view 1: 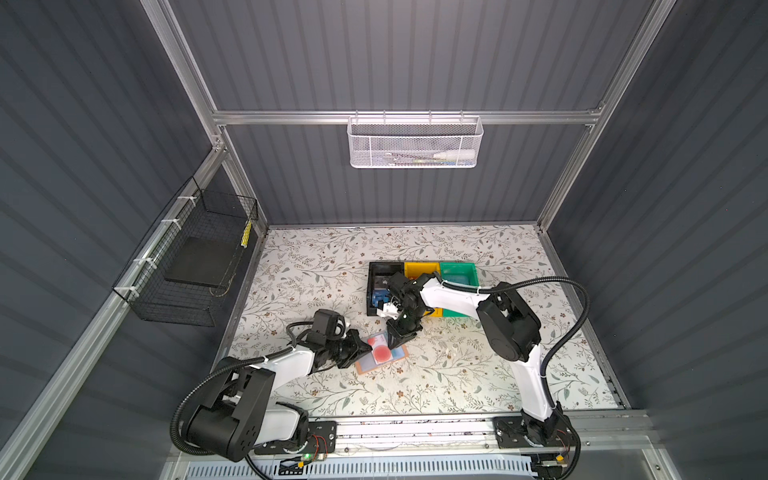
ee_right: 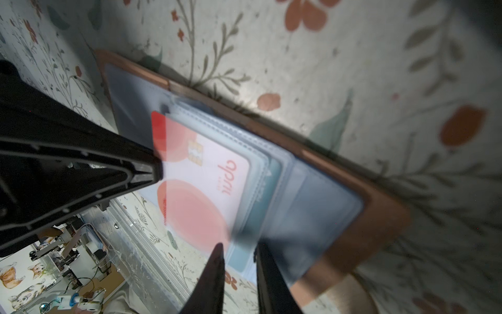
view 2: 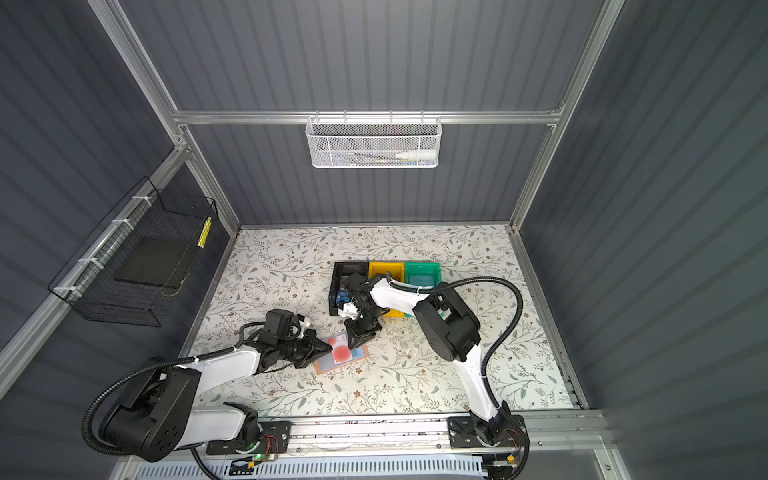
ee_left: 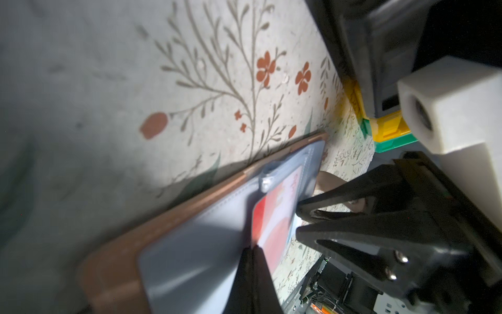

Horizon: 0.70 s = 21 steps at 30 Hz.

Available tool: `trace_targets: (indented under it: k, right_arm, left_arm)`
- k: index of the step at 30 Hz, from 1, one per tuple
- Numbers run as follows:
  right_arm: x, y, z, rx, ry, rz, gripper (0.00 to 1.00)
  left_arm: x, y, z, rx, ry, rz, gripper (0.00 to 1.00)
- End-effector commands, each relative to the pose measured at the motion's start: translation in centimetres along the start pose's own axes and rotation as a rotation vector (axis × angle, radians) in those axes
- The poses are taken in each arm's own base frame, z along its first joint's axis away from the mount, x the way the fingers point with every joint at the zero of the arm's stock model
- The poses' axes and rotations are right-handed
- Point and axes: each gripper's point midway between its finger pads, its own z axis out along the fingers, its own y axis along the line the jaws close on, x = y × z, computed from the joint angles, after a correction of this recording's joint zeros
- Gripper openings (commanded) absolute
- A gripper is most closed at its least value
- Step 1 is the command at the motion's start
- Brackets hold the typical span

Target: Take the credit cards out of the card holder

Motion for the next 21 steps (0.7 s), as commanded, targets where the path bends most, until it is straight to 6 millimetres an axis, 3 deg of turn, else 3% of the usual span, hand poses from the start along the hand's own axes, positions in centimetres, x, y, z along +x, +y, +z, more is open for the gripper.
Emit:
trace_targets:
  k: [1, 21]
  right_arm:
    - [2.1, -2.3, 1.6, 0.069, 0.078, 0.045, 0.25]
    - [2.1, -2.4, 1.8, 0.066, 0.089, 0.049, 0.25]
  left_arm:
    - [1.4, 3.3, -0.2, -0.152, 0.039, -0.03, 0.0]
    - [0.9, 3.7, -1.5, -0.165, 0.028, -0.039, 0.0]
